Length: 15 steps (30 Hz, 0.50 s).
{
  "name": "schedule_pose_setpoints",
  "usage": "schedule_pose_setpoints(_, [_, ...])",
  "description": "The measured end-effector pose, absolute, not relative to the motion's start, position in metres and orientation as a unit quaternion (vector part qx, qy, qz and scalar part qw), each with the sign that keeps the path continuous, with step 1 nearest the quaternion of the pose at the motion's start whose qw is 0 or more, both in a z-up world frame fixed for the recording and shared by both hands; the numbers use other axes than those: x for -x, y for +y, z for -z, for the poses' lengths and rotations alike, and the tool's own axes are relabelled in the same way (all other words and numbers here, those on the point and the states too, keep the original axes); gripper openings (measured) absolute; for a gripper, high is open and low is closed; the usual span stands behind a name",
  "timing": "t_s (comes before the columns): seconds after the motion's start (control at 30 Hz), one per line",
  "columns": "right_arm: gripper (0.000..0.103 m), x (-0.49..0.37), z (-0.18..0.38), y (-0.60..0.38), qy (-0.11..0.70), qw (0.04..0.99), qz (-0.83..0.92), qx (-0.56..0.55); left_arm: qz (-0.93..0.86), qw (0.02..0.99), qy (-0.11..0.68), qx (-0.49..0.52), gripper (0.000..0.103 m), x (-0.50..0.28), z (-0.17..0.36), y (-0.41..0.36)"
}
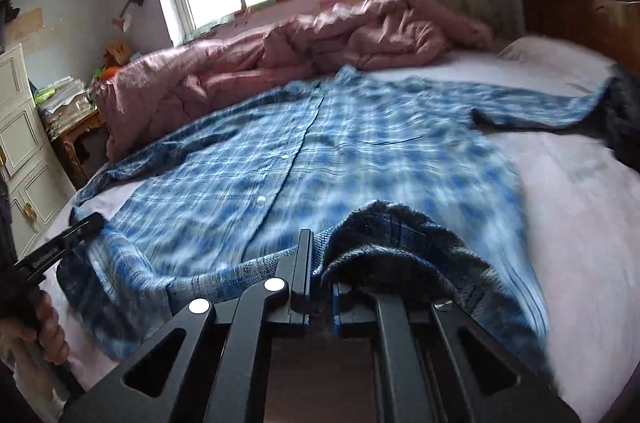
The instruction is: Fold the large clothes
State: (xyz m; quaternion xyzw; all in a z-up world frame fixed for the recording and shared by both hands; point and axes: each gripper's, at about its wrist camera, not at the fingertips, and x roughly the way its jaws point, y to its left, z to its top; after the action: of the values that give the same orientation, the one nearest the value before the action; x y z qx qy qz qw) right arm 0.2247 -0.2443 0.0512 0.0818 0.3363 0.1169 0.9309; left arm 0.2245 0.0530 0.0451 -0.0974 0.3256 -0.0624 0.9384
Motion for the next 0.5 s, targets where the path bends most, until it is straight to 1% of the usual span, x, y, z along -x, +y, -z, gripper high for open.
schedule_pose_setpoints(0.03, [0.008,-0.240,-0.049,-0.243,0.345,0.926,-0.120,-0.093,0.077,0.933,0.336,0.105,0.024,-0.233,-0.043,0.054])
schedule_pose_setpoints(0.07, [0.008,-0.248,-0.044,-0.243,0.349,0.923,-0.126,-0.102,0.098,0.931,0.334,0.115,0.036,-0.233,-0.041,0.056])
schedule_pose_setpoints(0.1, [0.009,-0.252,-0.042,-0.244,0.350,0.921,-0.128,-0.111,0.118,0.934,0.316,0.117,0.061,-0.226,-0.042,0.057])
schedule_pose_setpoints(0.13, [0.009,-0.252,-0.038,-0.247,0.345,0.922,-0.130,-0.119,0.121,0.943,0.292,0.106,0.080,-0.214,-0.042,0.057])
schedule_pose_setpoints(0.17, [0.015,-0.247,-0.034,-0.248,0.340,0.923,-0.134,-0.120,0.109,0.952,0.273,0.083,0.084,-0.201,-0.043,0.055])
schedule_pose_setpoints(0.2, [0.027,-0.243,-0.033,-0.248,0.337,0.924,-0.137,-0.114,0.100,0.959,0.258,0.054,0.084,-0.187,-0.045,0.051])
schedule_pose_setpoints(0.23, [0.036,-0.237,-0.032,-0.248,0.334,0.926,-0.139,-0.103,0.100,0.964,0.246,0.025,0.084,-0.175,-0.049,0.048])
schedule_pose_setpoints(0.27, [0.059,-0.228,-0.033,-0.248,0.324,0.932,-0.139,-0.084,0.093,0.969,0.228,-0.003,0.085,-0.161,-0.051,0.047])
schedule_pose_setpoints(0.3, [0.068,-0.222,-0.036,-0.249,0.311,0.938,-0.136,-0.071,0.072,0.975,0.208,-0.022,0.087,-0.147,-0.054,0.050])
schedule_pose_setpoints(0.33, [0.068,-0.215,-0.041,-0.249,0.295,0.945,-0.130,-0.055,0.044,0.980,0.191,-0.035,0.092,-0.135,-0.056,0.054])
schedule_pose_setpoints(0.4, [0.068,-0.200,-0.051,-0.253,0.270,0.954,-0.122,-0.039,-0.008,0.983,0.179,-0.045,0.099,-0.116,-0.053,0.066])
schedule_pose_setpoints(0.47, [0.070,-0.181,-0.059,-0.260,0.248,0.961,-0.121,-0.035,-0.031,0.978,0.202,-0.042,0.099,-0.109,-0.045,0.077])
schedule_pose_setpoints(0.5, [0.074,-0.173,-0.060,-0.263,0.241,0.963,-0.118,-0.033,-0.040,0.972,0.226,-0.042,0.099,-0.109,-0.037,0.083])
